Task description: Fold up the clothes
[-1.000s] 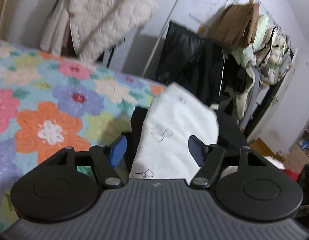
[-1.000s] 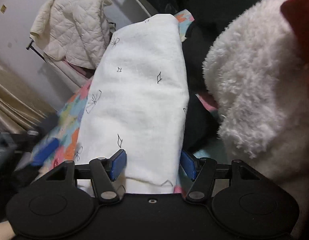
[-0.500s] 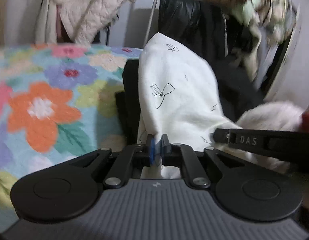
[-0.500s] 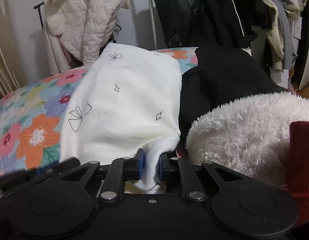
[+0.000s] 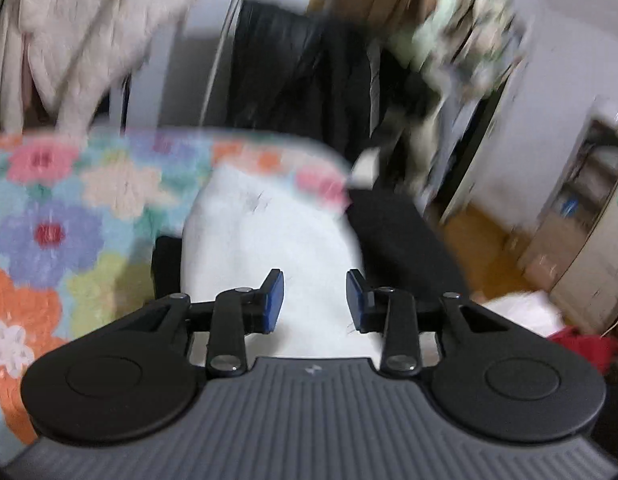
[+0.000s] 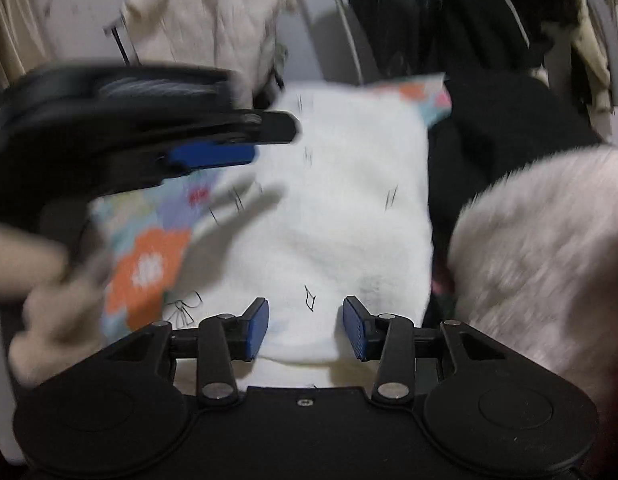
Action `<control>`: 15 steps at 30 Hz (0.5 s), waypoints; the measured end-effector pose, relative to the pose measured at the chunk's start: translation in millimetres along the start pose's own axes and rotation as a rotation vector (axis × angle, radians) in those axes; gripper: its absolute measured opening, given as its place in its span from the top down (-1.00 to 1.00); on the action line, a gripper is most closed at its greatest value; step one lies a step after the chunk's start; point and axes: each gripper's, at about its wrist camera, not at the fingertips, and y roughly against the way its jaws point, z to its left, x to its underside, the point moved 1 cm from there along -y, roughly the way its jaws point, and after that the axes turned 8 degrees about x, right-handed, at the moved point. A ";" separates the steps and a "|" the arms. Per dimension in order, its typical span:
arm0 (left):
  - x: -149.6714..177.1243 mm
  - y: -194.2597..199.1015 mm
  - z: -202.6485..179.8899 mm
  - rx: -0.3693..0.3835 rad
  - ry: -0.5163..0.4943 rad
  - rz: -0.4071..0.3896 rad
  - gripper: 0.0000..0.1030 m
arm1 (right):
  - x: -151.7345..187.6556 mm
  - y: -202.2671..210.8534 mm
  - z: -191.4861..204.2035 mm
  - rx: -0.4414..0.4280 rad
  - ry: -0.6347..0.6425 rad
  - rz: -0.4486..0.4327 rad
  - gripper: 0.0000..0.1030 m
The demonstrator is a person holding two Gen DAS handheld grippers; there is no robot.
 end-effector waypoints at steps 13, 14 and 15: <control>32.6 34.6 7.8 -0.106 0.027 -0.063 0.30 | -7.7 6.9 -6.5 0.009 0.032 0.070 -0.03; 37.8 49.7 7.0 -0.118 0.033 -0.080 0.18 | -8.6 10.4 -7.3 0.016 0.034 0.070 -0.08; 44.8 65.3 5.6 -0.139 0.025 -0.095 0.12 | -8.6 14.0 -6.0 0.018 0.038 0.067 -0.11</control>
